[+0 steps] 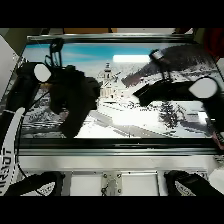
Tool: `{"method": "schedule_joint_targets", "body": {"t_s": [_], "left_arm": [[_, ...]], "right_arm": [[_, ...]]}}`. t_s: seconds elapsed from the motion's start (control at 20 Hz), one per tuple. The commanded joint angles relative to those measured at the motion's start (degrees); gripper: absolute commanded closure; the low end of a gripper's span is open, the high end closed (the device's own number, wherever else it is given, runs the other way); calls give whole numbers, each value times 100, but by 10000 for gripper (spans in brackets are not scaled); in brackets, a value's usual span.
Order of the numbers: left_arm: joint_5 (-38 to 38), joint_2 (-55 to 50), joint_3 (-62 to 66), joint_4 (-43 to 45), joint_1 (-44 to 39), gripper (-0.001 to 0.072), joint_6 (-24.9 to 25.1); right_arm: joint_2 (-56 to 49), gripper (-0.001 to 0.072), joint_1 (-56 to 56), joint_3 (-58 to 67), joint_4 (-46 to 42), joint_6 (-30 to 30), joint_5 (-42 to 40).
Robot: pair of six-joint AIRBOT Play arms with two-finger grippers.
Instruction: Fold the clothes and pants, and hang the long-sleeved shirts on hangers.
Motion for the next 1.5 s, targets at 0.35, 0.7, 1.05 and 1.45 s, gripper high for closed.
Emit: {"method": "schedule_joint_targets", "body": {"t_s": [0.35,0.7,1.05,1.45], "left_arm": [[1097,-1130,848,-186,-2304,25,-243],[-243,-1163,-498,-1091,-557,25,-225],[306,-1779,-1958,-3469,-566,25,1541],[688,-2133,-1449,-3825,-820,26,1749]], "right_arm": [[1034,688,-1838,72,-946,1537,-413],[754,78,-1895,11,-1379,1532,579],[494,77,-1906,-1412,-1799,1534,748],[205,75,-1891,-2896,-1663,1532,295]]}}
